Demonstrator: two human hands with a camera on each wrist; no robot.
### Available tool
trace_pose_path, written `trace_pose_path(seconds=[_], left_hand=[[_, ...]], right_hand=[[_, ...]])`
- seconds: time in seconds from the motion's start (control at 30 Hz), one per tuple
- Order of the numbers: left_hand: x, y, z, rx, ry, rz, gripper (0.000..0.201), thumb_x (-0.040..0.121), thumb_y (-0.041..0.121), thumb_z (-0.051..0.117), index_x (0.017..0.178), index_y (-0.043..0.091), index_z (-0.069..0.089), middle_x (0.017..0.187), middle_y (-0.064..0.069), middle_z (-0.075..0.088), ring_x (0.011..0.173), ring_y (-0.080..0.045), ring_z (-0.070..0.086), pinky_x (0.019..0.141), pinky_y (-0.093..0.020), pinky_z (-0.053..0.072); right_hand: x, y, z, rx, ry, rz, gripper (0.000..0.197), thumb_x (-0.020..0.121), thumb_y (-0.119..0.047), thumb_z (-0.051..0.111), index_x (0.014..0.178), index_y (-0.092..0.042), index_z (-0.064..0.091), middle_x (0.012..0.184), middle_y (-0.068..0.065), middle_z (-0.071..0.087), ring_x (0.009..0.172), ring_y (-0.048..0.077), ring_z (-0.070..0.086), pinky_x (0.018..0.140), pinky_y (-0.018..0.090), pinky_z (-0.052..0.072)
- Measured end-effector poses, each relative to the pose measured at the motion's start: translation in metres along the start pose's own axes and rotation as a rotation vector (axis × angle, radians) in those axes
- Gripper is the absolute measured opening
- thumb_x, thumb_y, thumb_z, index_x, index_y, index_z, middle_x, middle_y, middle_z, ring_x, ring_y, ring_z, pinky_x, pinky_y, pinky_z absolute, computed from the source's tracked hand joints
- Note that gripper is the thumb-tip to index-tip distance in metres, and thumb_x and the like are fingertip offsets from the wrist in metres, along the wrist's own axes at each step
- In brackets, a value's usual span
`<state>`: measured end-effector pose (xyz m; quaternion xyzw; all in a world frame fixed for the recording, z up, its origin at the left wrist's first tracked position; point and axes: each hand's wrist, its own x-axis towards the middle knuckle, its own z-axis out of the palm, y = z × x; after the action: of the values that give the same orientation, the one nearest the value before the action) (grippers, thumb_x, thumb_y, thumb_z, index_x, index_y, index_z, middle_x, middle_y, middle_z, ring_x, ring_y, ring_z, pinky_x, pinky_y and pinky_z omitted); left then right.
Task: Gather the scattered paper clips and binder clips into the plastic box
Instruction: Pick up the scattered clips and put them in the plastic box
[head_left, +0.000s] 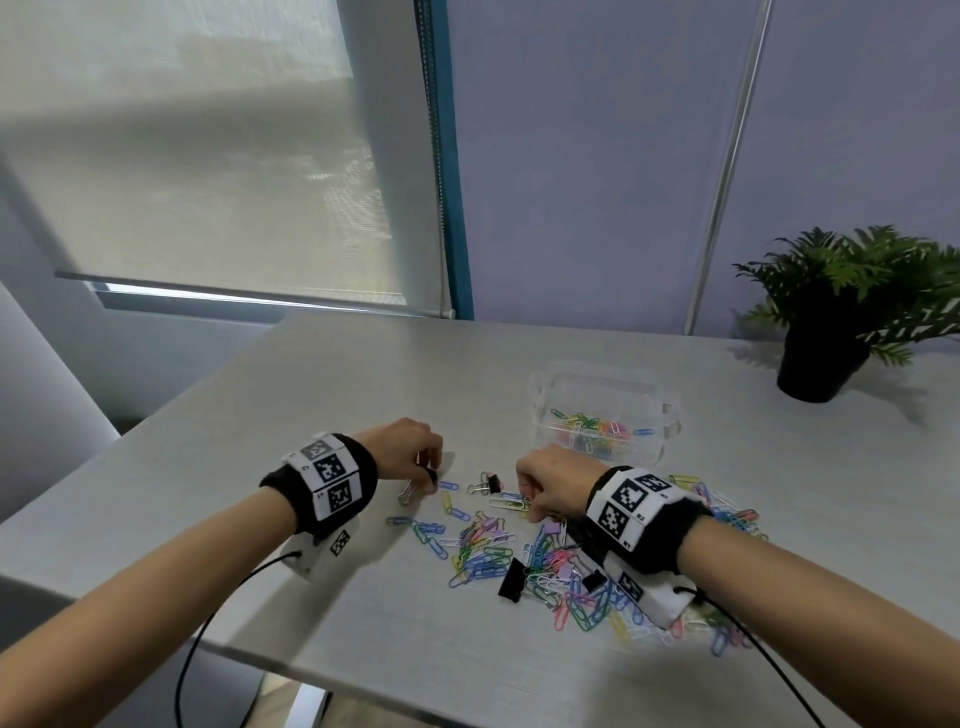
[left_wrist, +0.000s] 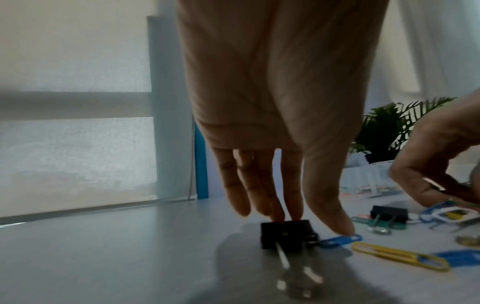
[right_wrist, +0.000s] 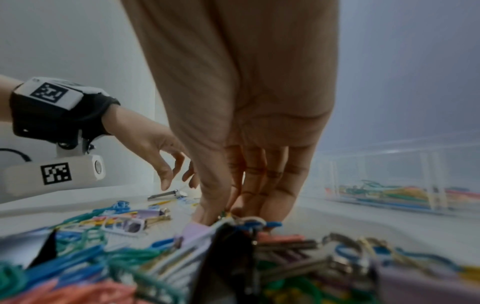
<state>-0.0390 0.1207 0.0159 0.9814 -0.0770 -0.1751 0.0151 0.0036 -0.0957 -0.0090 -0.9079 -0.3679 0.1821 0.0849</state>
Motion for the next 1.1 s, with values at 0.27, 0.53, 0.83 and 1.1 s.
trace_pose_path(seconds=[0.27,0.53,0.83,1.1], left_hand=[[-0.006,0.027,0.013,0.002,-0.062,0.234,0.035,0.081,0.008,0.065,0.116,0.011,0.060,0.114,-0.008,0.058,0.102,-0.020,0.057,0.079,-0.019,0.042],[-0.015,0.018,0.028,-0.076,-0.041,0.170,0.046,0.066,0.008,0.078,0.106,0.007,0.056,0.105,-0.003,0.051,0.092,-0.012,0.046,0.069,-0.017,0.037],[-0.011,0.022,0.023,-0.093,-0.098,0.206,0.013,0.078,0.014,0.070,0.089,0.010,0.065,0.090,-0.009,0.069,0.077,-0.010,0.052,0.078,-0.025,0.044],[0.001,0.034,0.002,-0.152,-0.072,0.225,0.010,0.085,0.015,0.062,0.093,0.009,0.065,0.078,0.004,0.062,0.061,0.002,0.056,0.070,-0.018,0.048]], right_hand=[[-0.009,0.012,-0.003,0.033,-0.019,-0.032,0.019,0.076,-0.015,0.074,0.087,-0.012,0.059,0.075,-0.006,0.049,0.084,0.014,0.047,0.055,0.016,0.032],[-0.013,0.013,-0.004,0.040,-0.012,-0.049,0.019,0.077,-0.017,0.073,0.091,-0.009,0.062,0.068,-0.010,0.046,0.080,0.013,0.047,0.054,0.015,0.032],[-0.021,0.025,-0.018,0.473,0.047,-0.016,0.018,0.080,-0.008,0.069,0.073,-0.017,0.054,0.070,-0.001,0.066,0.063,0.009,0.061,0.054,0.015,0.048],[-0.032,0.054,-0.029,0.760,0.148,0.017,0.012,0.081,-0.001,0.066,0.076,-0.008,0.057,0.069,0.006,0.065,0.052,0.005,0.059,0.052,0.015,0.050]])
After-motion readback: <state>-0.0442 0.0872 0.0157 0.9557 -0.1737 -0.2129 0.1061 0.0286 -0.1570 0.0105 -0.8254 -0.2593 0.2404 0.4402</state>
